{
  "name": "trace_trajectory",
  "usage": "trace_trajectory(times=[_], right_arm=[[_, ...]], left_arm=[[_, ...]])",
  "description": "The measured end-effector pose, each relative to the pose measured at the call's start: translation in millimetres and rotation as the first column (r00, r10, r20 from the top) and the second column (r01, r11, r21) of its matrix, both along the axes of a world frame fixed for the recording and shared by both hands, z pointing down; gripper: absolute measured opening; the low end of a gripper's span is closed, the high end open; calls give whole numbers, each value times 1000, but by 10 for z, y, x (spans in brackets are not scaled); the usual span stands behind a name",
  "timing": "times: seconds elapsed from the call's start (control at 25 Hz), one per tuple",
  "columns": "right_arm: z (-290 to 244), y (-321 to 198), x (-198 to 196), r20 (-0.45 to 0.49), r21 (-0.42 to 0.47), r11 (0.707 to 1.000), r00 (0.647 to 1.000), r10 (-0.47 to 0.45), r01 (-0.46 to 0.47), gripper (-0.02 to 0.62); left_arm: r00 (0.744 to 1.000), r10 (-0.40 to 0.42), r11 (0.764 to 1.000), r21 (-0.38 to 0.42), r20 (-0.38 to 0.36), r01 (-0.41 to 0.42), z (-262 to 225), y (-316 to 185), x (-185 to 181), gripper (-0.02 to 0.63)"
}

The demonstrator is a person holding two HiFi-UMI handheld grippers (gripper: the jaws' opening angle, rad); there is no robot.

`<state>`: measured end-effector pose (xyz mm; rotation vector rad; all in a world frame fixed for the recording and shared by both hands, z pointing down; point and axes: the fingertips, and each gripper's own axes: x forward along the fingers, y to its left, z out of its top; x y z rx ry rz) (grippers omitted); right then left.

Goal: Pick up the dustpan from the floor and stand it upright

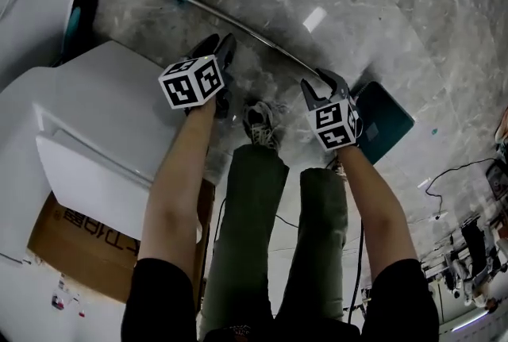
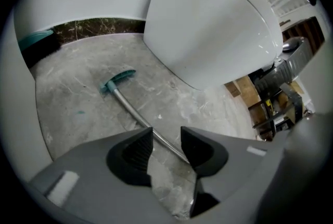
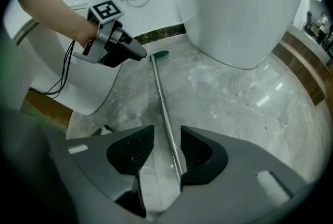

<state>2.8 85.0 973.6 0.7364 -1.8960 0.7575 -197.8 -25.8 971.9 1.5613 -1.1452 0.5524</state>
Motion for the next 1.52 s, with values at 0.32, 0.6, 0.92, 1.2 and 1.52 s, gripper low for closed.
trace_trajectory(times=[0.32,0.6,0.92,1.2,1.52], right_arm=[[572,33,-107,-21,-20,991,991,-135,134,139],[816,42,-180,-15,-48,982,982,-186,185,138],[973,76,-140,-33,-73,967,968,-248,245,83],[815,62,-129,-22,-32,963,964,-267,266,78],[531,-10,-39,-18,-8,969,969,-245,245,74]], left_arm=[[1000,-19,1000,-8,-18,19,408,-78,13,196],[998,-56,997,-47,-42,54,645,-117,18,204],[993,-111,989,-108,-47,105,839,-144,-8,216],[983,-166,982,-106,-84,157,693,-178,17,238],[961,-206,976,26,-182,214,70,-523,91,237]])
